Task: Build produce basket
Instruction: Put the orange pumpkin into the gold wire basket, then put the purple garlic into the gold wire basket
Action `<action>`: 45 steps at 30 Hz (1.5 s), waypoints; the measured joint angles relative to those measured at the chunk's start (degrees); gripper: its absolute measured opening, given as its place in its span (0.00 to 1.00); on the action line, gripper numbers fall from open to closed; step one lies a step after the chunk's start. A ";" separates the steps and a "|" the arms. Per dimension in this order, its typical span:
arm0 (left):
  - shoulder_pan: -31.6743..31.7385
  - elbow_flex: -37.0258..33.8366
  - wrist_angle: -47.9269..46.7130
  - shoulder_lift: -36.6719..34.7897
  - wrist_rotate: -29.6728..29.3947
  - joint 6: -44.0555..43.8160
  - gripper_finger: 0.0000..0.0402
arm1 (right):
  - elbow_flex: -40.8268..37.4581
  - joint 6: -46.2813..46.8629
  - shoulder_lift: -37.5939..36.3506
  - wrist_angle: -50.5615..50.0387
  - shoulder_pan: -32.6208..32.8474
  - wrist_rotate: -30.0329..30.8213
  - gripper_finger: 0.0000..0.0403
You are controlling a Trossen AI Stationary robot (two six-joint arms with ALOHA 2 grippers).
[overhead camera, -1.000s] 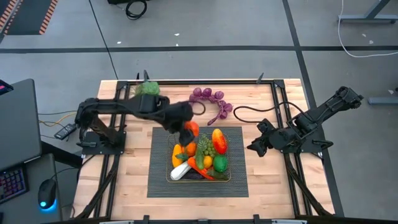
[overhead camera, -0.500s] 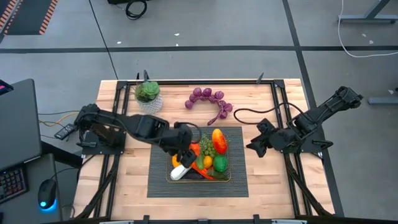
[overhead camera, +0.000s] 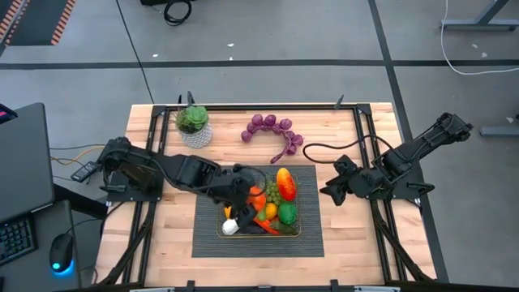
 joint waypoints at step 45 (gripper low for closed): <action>7.28 0.00 -4.44 0.03 -1.84 13.19 1.00 | 0.00 0.86 -0.05 2.44 -1.71 7.87 0.54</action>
